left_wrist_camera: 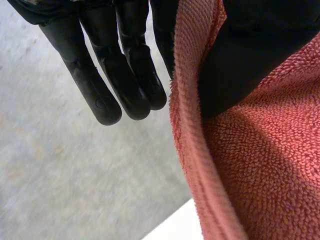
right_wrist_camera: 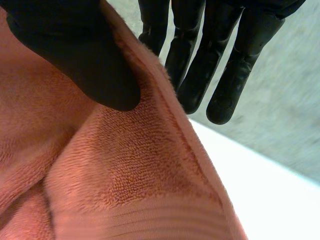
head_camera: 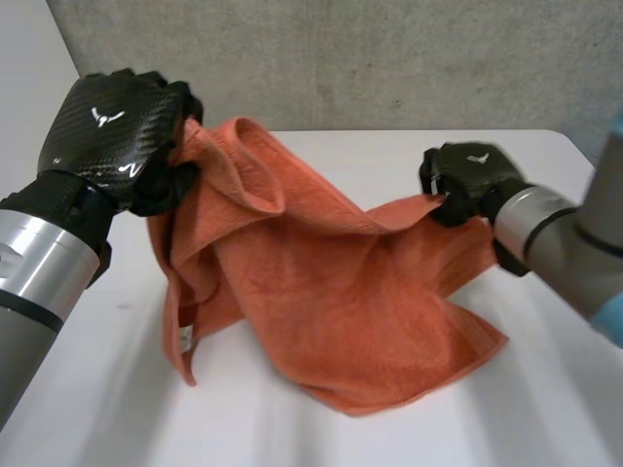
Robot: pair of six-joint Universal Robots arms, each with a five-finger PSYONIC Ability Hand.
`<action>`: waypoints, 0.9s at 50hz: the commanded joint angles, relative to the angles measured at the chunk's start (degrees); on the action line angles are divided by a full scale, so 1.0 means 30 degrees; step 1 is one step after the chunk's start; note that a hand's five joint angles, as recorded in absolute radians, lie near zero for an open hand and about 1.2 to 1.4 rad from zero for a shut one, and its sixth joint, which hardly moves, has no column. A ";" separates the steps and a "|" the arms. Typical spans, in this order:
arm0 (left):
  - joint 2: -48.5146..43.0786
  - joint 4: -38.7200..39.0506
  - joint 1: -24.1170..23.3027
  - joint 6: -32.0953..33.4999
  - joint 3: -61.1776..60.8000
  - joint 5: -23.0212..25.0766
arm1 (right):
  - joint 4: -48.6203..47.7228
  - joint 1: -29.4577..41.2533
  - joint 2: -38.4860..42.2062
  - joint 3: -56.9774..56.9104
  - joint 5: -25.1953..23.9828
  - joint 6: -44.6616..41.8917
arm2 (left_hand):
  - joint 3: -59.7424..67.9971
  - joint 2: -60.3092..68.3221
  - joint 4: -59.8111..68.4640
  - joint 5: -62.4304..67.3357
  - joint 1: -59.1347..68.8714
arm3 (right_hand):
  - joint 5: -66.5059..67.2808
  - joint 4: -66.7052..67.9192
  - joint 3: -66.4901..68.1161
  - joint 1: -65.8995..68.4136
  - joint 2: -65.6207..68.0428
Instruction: Fold the laundry
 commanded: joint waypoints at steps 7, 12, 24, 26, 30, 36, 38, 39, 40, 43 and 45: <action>-0.3716 -0.0924 0.4003 -0.0691 -0.0748 0.0110 | 0.7432 -0.2790 -0.3817 0.2898 0.2184 -1.1745 | 0.3880 0.3735 0.3840 0.5276 0.5450 | 0.4531 0.3985 0.4168 0.7970 0.4231; -0.5447 -0.1745 0.3857 -0.0662 -0.0778 0.0140 | 0.7464 -0.2821 -0.3730 0.3926 0.2686 -1.2219 | 0.3880 0.3735 0.3840 0.5276 0.5450 | 0.4531 0.3985 0.4168 0.7970 0.4231; -0.8815 -0.1628 0.3886 -0.0252 0.0625 0.0316 | 0.6616 -0.2265 0.0018 0.2437 0.2862 -1.2102 | 0.3880 0.3735 0.3840 0.5276 0.5450 | 0.4531 0.3985 0.4168 0.7970 0.4231; -0.9079 -0.1541 0.3857 0.0011 0.1999 0.0286 | 0.6091 -0.2264 0.0952 0.0717 0.3095 -1.2073 | 0.3880 0.3735 0.3840 0.5276 0.5450 | 0.4531 0.3985 0.4168 0.7970 0.4231; -0.9490 -0.0926 0.3710 0.0481 0.6011 0.0228 | 0.4750 -0.1974 0.2124 -0.4939 0.4552 -1.1695 | 0.3880 0.3735 0.3840 0.5276 0.5450 | 0.4531 0.3985 0.4168 0.7970 0.4231; -0.9315 0.1268 0.3681 -0.0016 1.2254 -0.0094 | 0.0331 -0.1679 0.1403 -0.9514 0.4884 -0.9561 | 0.3880 0.3735 0.3840 0.5276 0.5450 | 0.4531 0.3985 0.4168 0.7970 0.4231; -0.8936 0.2756 0.3884 -0.0599 1.3250 -0.0560 | -0.1875 -0.1883 -0.0412 -0.9258 0.4884 -0.8356 | 0.3880 0.3735 0.3840 0.5276 0.5450 | 0.4531 0.3985 0.4168 0.7970 0.4231; -0.8730 0.3317 0.3944 -0.0864 1.3372 -0.0737 | -0.1881 -0.1883 -0.0419 -0.9256 0.4884 -0.8352 | 0.3880 0.3735 0.3840 0.5276 0.5450 | 0.4531 0.3985 0.4168 0.7970 0.4231; -0.8728 0.3323 0.3945 -0.0867 1.3373 -0.0739 | -0.2491 -0.1912 -0.0999 -0.8966 0.4855 -0.7946 | 0.3880 0.3735 0.3840 0.5276 0.5450 | 0.4531 0.3985 0.4168 0.7970 0.4231; -0.7910 0.5547 0.4120 -0.2358 1.3228 -0.1266 | -0.4749 -0.1912 -0.3374 -0.6333 0.4592 -0.6567 | 0.3880 0.3735 0.3840 0.5276 0.5450 | 0.4531 0.3985 0.4168 0.7970 0.4231; -0.7820 0.5696 0.4237 -0.2798 1.2731 -0.1296 | -0.5248 -0.1942 -0.4222 -0.4697 0.4213 -0.6244 | 0.3880 0.3735 0.3840 0.5276 0.5450 | 0.4531 0.3985 0.4168 0.7970 0.4231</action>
